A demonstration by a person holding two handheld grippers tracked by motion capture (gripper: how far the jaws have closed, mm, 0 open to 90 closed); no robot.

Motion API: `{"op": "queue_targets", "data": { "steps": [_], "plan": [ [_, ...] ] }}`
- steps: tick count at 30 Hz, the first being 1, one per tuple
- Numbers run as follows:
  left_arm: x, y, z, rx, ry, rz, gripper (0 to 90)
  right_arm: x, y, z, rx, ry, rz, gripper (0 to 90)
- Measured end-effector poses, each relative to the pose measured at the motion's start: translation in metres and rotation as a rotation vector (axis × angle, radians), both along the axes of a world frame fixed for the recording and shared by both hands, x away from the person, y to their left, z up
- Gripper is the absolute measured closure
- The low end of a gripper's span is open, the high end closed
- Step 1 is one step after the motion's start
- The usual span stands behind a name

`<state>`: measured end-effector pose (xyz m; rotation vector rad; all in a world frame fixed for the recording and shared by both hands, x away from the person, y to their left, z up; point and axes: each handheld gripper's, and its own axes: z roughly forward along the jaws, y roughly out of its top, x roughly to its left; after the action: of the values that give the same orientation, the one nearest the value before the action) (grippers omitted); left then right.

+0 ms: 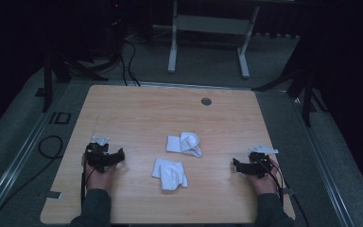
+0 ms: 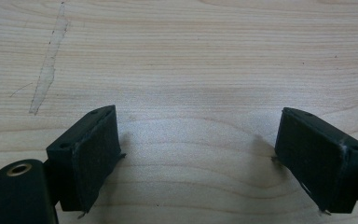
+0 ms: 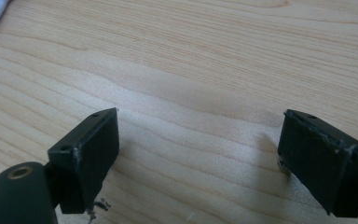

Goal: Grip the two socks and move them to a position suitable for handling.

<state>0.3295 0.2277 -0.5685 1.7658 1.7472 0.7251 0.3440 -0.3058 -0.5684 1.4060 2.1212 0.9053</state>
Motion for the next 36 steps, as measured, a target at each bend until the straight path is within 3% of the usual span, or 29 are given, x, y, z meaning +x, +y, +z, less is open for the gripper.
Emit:
{"op": "queue_targets", "data": {
  "steps": [30, 36],
  "plan": [
    [-0.0002, -0.0001, 0.0000, 0.001, 0.001, 0.000, 13.7, 0.0005, 0.0027, 0.0015, -0.005, 0.011, 0.017, 13.9],
    [-0.0002, -0.0001, 0.0000, 0.001, 0.001, 0.000, 13.8, -0.0004, 0.0046, 0.0053, -0.014, 0.028, 0.038, 23.0]
  ]
}}
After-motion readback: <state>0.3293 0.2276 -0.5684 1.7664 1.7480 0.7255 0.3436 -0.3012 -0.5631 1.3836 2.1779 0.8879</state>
